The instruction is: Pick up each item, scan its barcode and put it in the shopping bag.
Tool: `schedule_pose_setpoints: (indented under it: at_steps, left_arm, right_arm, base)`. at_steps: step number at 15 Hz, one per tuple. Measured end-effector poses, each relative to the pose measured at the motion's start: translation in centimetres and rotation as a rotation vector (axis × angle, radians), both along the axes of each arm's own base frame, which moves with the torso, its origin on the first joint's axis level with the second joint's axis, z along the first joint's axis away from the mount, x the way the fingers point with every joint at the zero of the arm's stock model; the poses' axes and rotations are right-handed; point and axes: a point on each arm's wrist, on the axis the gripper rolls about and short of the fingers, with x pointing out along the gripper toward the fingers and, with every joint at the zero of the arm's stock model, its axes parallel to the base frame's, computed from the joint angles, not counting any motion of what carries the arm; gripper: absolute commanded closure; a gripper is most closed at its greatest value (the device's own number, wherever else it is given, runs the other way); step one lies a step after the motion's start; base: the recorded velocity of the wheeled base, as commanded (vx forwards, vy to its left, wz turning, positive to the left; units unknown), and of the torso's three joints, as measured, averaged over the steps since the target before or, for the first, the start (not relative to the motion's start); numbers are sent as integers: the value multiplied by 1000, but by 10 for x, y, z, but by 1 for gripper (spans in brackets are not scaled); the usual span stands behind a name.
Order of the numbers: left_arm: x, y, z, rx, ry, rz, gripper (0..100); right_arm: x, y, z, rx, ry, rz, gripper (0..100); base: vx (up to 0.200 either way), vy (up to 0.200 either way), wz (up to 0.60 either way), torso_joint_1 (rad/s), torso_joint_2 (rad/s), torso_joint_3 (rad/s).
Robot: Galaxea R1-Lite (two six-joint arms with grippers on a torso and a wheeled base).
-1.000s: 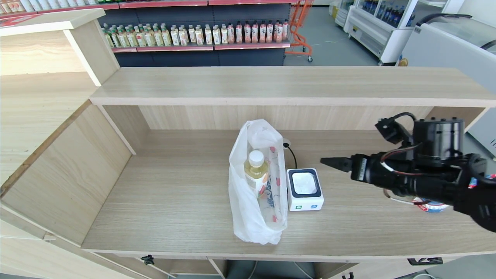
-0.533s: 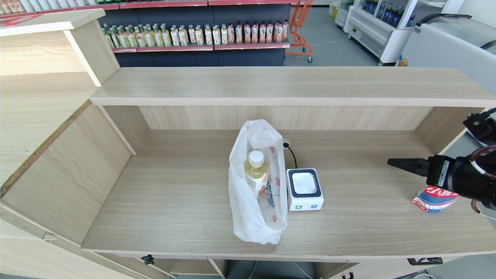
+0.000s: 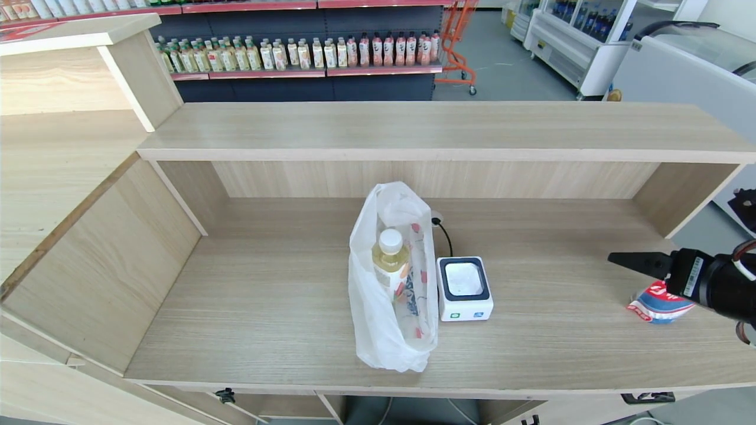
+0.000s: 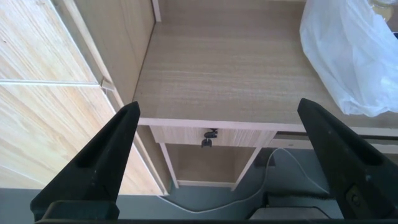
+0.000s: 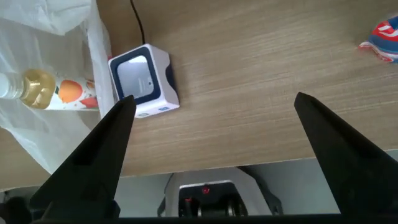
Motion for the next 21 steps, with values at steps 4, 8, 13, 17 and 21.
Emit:
schedule_pose_setpoints:
  at_steps: [4, 8, 13, 17, 21]
  left_arm:
    - [0, 0, 0, 2, -1, 0, 0]
    - [0, 0, 0, 3, 0, 2, 0]
    - [0, 0, 0, 3, 0, 2, 0]
    - [0, 0, 0, 11, 0, 1, 0]
    - [0, 0, 0, 12, 0, 0, 0]
  right_arm:
    - [-2, -1, 0, 3, 0, -4, 0]
    - [-9, 0, -3, 68, 48, -35, 0]
    - [-13, -1, -3, 80, 60, -43, 0]
    - [-14, -1, -2, 157, 83, -85, 0]
    - [-14, 0, 8, 353, 165, -191, 0]
  base:
    - [0, -200, 0, 4, 4, 5]
    - [0, -200, 0, 1, 2, 4]
    - [0, -200, 0, 3, 1, 6]
    - [0, -150, 0, 4, 3, 2]
    - [0, 0, 0, 0, 0, 0]
